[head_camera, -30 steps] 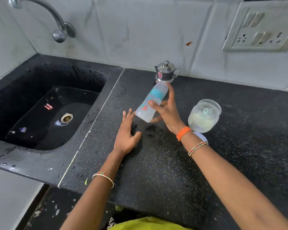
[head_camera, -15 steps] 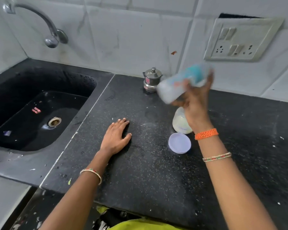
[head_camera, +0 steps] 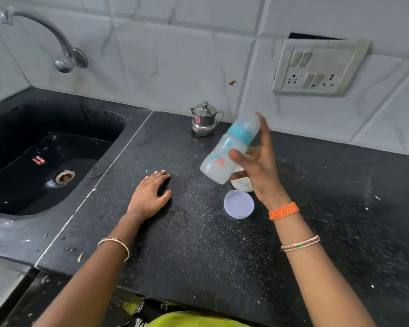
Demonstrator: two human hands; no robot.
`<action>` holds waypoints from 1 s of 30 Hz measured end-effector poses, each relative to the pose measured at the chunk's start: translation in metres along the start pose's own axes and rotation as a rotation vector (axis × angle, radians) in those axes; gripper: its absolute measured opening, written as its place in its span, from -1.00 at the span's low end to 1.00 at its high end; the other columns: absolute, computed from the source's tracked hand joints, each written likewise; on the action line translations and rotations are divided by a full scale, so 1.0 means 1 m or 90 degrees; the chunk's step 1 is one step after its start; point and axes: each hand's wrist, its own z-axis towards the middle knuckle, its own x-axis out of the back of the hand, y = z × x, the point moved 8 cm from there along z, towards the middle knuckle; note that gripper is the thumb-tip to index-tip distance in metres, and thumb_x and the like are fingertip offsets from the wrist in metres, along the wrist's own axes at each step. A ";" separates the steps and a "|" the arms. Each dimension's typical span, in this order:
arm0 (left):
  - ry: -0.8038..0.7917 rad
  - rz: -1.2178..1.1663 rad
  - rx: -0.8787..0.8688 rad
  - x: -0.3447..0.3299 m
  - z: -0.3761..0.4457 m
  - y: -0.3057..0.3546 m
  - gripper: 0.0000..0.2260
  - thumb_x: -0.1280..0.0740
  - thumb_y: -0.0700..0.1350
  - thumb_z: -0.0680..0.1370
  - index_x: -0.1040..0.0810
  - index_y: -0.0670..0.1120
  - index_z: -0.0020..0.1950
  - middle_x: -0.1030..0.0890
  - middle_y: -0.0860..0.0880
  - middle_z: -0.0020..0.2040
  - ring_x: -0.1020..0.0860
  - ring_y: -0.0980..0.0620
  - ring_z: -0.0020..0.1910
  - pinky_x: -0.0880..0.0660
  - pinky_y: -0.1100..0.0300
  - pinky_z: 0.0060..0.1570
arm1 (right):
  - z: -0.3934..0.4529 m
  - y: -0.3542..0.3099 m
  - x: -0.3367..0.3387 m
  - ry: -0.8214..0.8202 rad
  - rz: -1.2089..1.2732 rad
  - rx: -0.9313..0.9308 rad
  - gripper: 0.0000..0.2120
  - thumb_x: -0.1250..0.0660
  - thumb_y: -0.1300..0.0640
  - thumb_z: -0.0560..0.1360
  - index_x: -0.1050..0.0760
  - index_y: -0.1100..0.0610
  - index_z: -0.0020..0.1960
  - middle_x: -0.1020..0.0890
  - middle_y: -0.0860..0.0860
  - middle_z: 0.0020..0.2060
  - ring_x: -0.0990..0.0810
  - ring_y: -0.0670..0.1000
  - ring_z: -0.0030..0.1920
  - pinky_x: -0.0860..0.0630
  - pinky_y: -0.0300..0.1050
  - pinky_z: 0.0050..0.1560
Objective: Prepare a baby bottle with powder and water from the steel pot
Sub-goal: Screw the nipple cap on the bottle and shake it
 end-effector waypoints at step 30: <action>-0.002 0.037 0.000 -0.002 -0.009 0.008 -0.39 -0.06 0.17 0.46 -0.30 -0.06 0.47 -0.29 -0.04 0.49 -0.20 0.01 0.49 -0.02 0.13 0.44 | 0.011 -0.050 0.016 0.140 0.168 0.163 -0.01 -0.58 0.07 0.27 -0.02 0.07 0.48 -0.55 -0.01 0.06 -0.64 -0.12 -0.02 -0.62 -0.05 -0.14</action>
